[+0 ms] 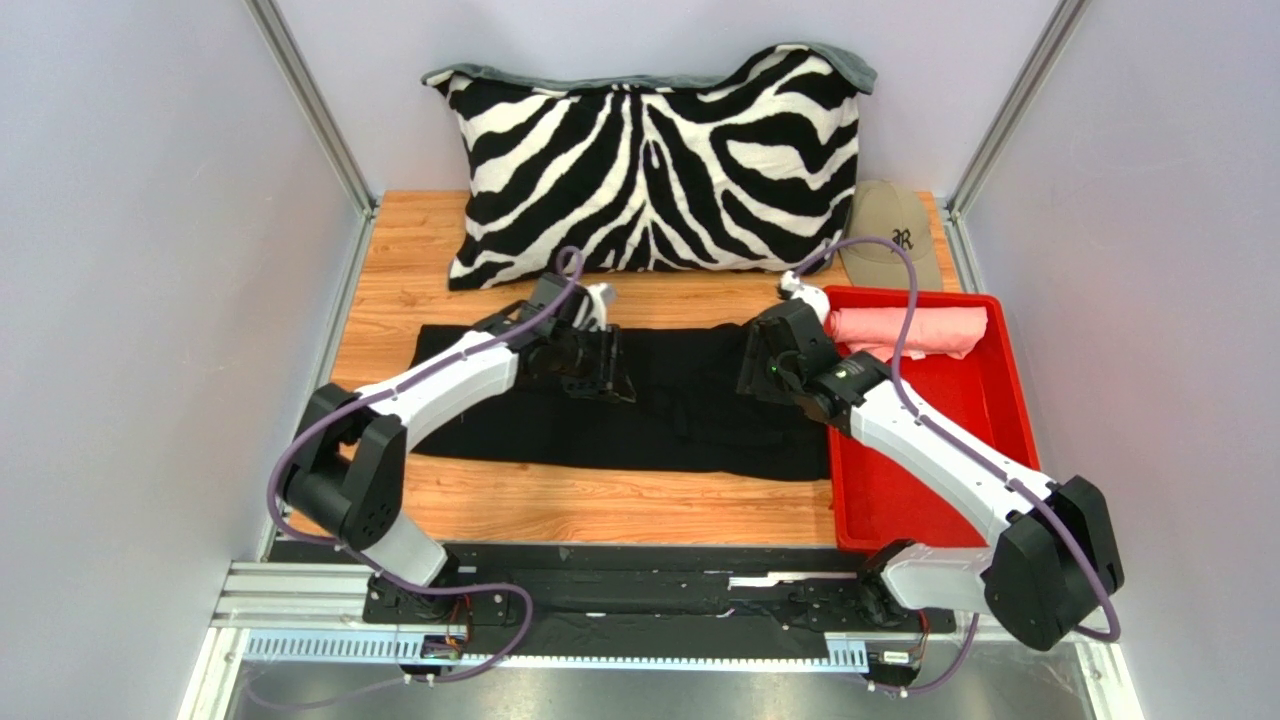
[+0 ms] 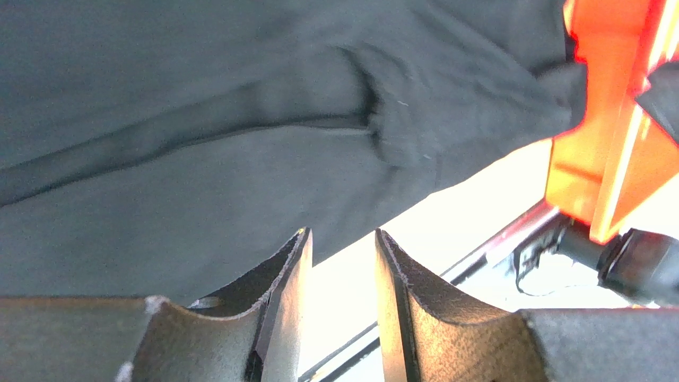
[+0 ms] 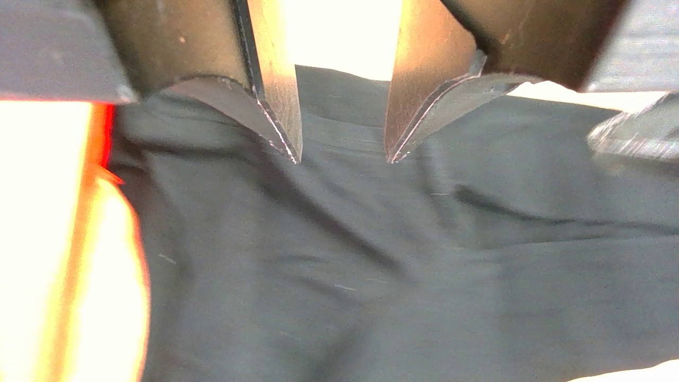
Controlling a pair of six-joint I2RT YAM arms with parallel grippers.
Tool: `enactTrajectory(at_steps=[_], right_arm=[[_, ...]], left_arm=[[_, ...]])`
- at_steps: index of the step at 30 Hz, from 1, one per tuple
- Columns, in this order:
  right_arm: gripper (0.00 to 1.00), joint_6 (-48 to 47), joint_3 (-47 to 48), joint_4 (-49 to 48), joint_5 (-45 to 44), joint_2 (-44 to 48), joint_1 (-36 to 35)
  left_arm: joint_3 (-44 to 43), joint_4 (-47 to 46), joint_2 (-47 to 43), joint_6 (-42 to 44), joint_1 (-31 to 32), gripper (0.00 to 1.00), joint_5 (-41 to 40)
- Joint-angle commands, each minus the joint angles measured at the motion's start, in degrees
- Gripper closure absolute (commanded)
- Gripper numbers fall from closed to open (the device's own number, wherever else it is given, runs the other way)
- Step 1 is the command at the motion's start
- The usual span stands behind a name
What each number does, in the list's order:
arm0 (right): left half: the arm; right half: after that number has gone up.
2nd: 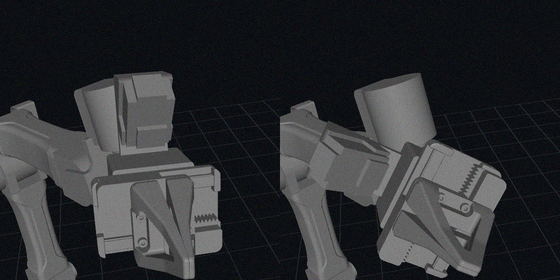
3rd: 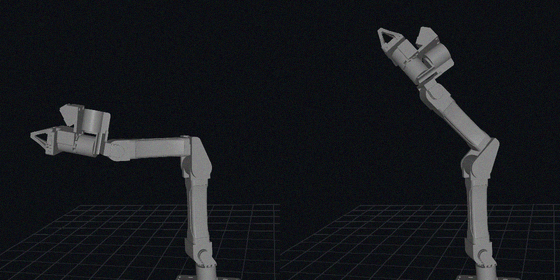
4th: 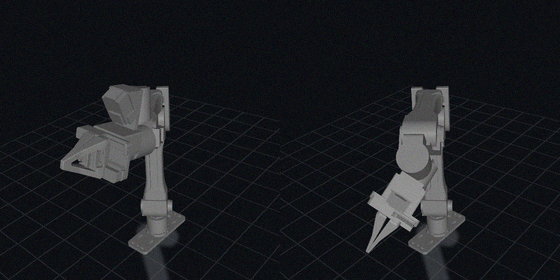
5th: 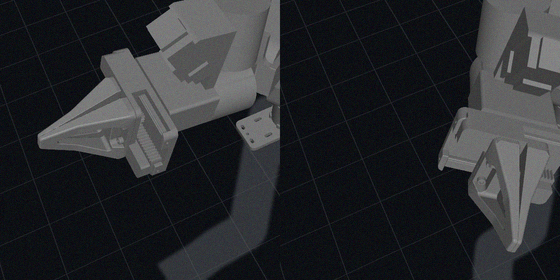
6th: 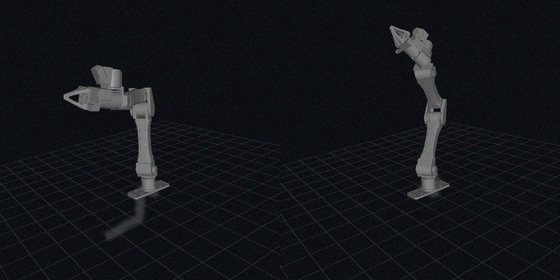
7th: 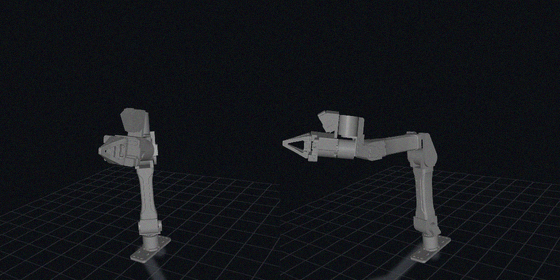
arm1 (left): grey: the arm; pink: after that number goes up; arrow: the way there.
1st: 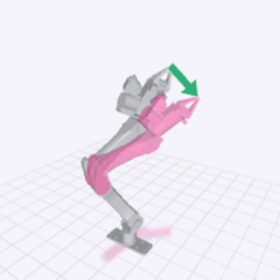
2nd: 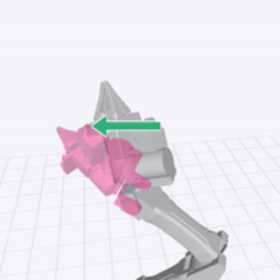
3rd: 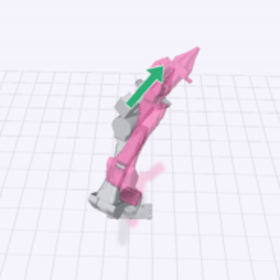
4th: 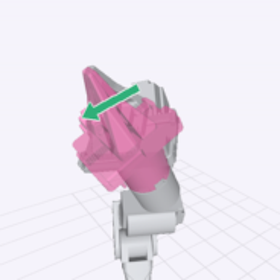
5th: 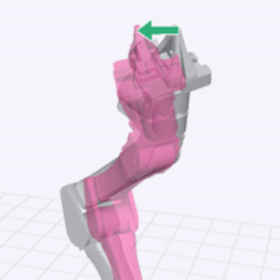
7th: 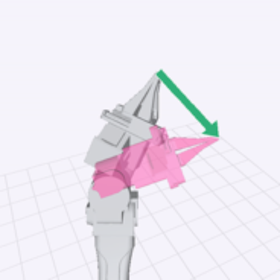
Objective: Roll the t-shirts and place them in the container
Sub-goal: Fold the T-shirt at the center of the board.
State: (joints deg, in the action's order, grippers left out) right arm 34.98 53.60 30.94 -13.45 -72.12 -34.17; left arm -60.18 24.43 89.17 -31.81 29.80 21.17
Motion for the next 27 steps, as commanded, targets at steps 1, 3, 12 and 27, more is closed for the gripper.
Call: enactTrajectory(at_steps=[1,3,12,27], right_arm=[[0.53,1.84,-4.38,3.43,-0.88,2.59,3.49],[0.53,2.19,-6.23,3.78,-0.7,3.3,4.2],[0.47,4.22,-11.68,4.4,0.71,7.16,5.79],[0.55,5.18,-14.05,0.26,3.96,5.41,5.87]], left_arm=[[-2.92,-2.89,3.55,0.44,4.91,0.57,2.03],[-3.36,-4.03,4.61,0.0,6.75,0.56,2.65],[-7.4,-4.83,11.9,-0.88,11.59,0.5,1.95],[-9.69,-4.12,17.18,-2.82,13.88,0.49,-3.5]])
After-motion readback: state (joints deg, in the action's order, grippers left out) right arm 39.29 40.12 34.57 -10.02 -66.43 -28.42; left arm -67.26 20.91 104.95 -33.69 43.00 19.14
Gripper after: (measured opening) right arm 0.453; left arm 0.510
